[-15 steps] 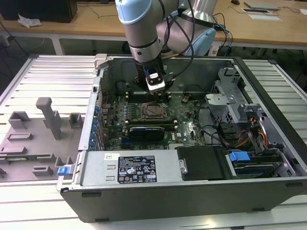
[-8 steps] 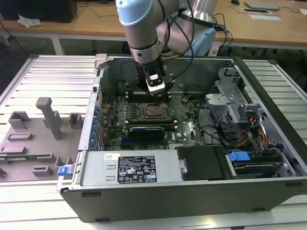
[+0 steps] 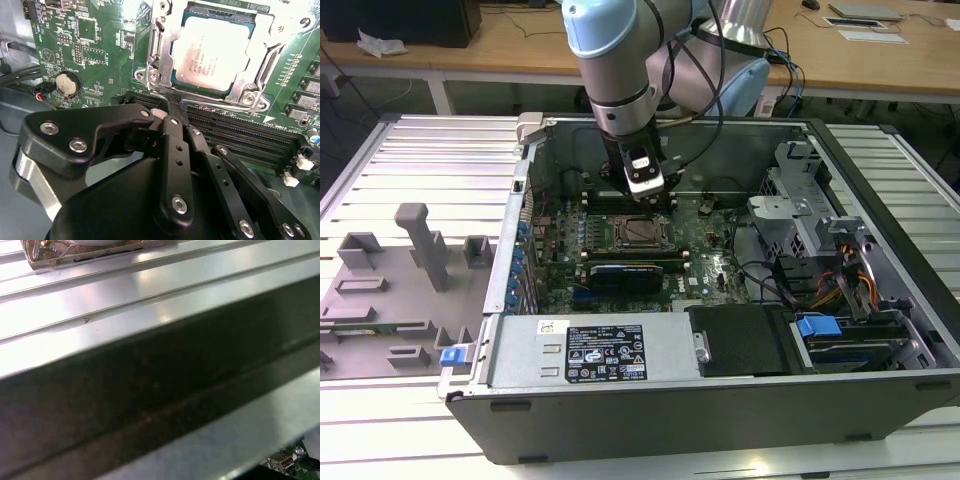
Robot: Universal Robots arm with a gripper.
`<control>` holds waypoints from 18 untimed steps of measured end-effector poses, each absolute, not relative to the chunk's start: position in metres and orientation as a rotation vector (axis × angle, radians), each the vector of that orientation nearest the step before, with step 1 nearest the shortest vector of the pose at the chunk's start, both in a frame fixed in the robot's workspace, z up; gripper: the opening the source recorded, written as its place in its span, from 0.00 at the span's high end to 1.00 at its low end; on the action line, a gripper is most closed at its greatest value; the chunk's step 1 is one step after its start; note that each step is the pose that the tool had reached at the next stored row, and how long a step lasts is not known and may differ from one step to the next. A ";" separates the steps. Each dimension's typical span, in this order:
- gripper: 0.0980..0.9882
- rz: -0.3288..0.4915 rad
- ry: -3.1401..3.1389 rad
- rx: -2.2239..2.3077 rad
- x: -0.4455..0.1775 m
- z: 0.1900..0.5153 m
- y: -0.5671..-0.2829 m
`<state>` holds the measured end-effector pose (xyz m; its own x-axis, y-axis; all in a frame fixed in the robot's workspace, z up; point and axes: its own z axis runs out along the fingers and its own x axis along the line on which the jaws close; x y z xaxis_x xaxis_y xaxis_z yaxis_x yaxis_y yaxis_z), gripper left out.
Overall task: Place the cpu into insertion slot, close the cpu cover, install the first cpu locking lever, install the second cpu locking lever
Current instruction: 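Install the first cpu locking lever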
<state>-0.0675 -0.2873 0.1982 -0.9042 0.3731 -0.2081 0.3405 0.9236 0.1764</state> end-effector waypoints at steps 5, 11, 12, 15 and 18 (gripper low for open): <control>0.99 0.199 2.845 0.536 -0.067 0.198 -0.290; 0.99 0.200 2.845 0.536 -0.067 0.198 -0.294; 0.99 0.200 2.845 0.536 -0.067 0.198 -0.294; 0.99 0.203 2.845 0.534 -0.067 0.198 -0.295; 0.99 0.206 2.847 0.529 -0.066 0.198 -0.295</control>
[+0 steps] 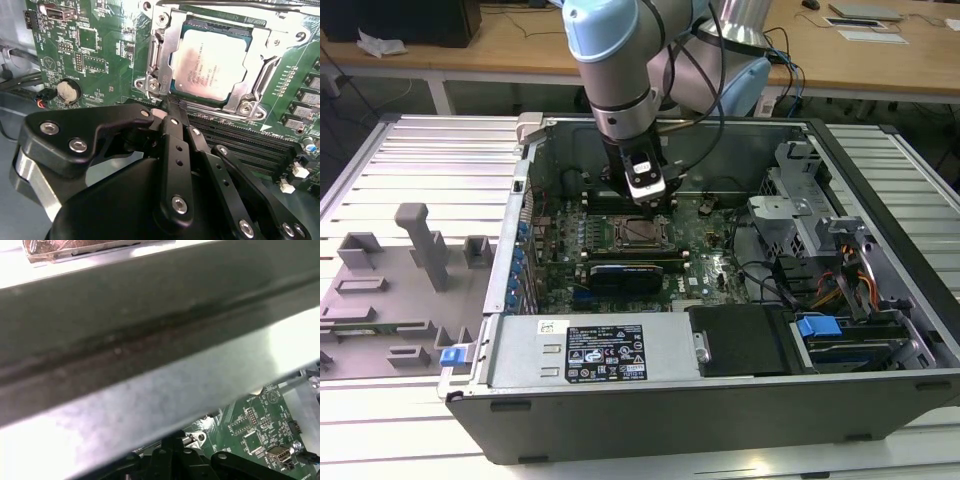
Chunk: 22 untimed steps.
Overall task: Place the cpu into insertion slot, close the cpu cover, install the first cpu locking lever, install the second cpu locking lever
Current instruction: 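Install the first cpu locking lever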
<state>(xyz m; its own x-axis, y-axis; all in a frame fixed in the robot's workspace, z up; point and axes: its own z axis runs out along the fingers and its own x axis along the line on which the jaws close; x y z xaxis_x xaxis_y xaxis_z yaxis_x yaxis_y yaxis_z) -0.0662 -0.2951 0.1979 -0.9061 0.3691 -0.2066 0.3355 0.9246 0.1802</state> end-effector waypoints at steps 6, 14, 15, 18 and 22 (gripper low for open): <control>0.99 0.206 2.847 0.527 -0.065 0.200 -0.295; 0.99 0.232 2.846 0.530 -0.065 0.202 -0.295; 0.99 0.243 2.846 0.531 -0.065 0.202 -0.295; 0.99 0.254 2.845 0.532 -0.065 0.202 -0.295; 0.99 0.266 2.845 0.534 -0.065 0.202 -0.295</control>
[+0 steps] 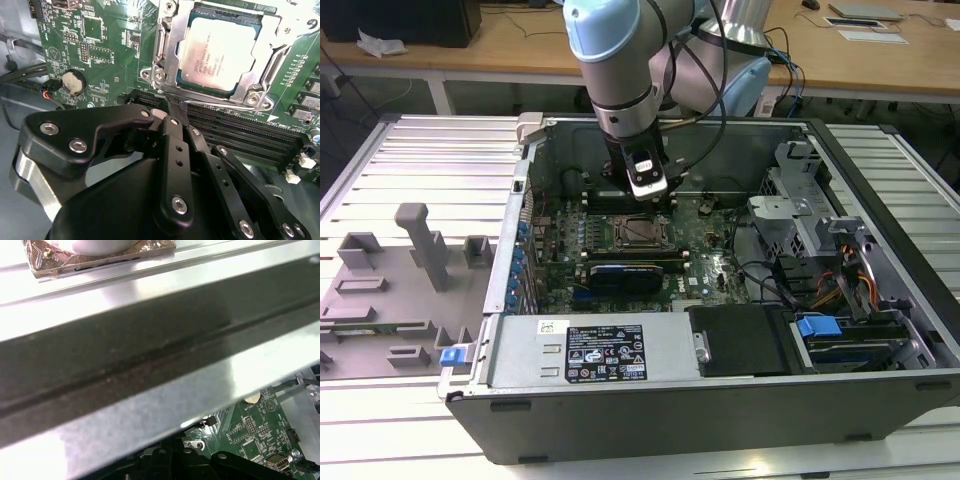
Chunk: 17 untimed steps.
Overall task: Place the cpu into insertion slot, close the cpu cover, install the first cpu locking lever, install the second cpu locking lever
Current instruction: 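Install the first cpu locking lever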
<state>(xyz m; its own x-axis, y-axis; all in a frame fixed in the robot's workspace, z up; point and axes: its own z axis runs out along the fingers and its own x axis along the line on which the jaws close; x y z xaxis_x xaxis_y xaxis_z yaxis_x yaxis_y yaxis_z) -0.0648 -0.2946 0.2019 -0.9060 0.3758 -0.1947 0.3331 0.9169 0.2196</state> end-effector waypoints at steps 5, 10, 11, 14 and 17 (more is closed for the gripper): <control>0.99 0.269 2.845 0.534 -0.065 0.201 -0.295; 0.99 0.269 2.845 0.534 -0.065 0.198 -0.297; 0.99 0.269 2.845 0.534 -0.065 0.197 -0.297; 0.99 0.270 2.845 0.534 -0.065 0.197 -0.298; 0.99 0.276 2.845 0.535 -0.065 0.197 -0.301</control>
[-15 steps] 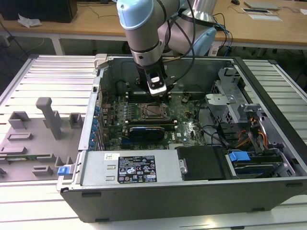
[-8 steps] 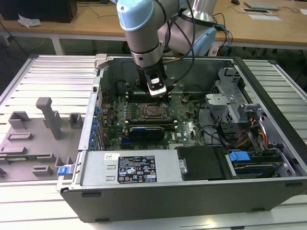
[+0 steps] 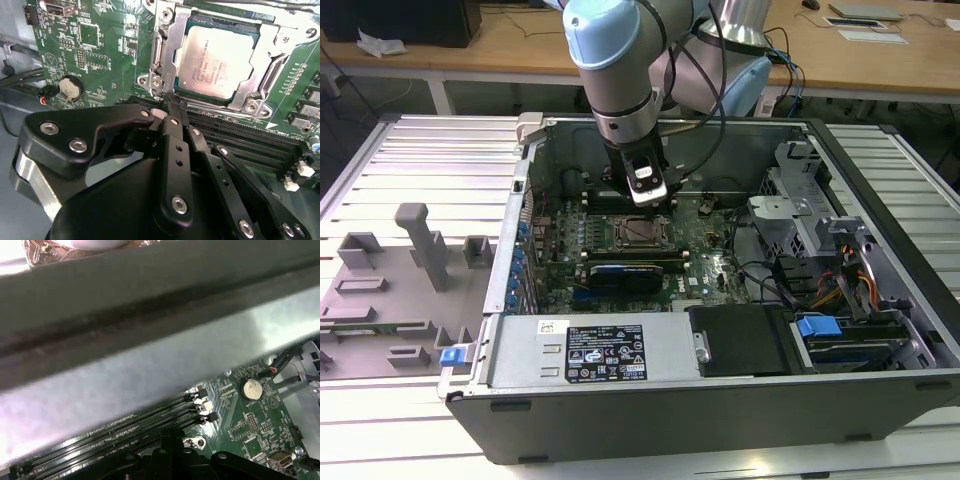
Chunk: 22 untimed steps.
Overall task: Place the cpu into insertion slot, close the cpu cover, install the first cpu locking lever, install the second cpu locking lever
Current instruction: 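Install the first cpu locking lever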
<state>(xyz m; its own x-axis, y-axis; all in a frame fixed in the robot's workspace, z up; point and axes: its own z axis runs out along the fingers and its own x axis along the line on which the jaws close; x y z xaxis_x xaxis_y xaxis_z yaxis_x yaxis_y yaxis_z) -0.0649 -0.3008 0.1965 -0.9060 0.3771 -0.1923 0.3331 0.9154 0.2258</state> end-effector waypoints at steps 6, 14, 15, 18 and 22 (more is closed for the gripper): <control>0.99 0.274 2.845 0.535 -0.065 0.204 -0.301; 0.99 0.238 2.844 0.530 -0.065 0.219 -0.301; 0.99 0.237 2.848 0.531 -0.065 0.219 -0.301; 0.99 0.221 2.926 0.553 -0.063 0.218 -0.301; 0.99 0.210 2.969 0.565 -0.062 0.218 -0.301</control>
<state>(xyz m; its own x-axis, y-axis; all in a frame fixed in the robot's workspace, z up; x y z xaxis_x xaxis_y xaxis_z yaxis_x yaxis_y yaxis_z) -0.0616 -0.3012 0.2181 -0.9245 0.3719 -0.0834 0.3564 0.9212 0.1563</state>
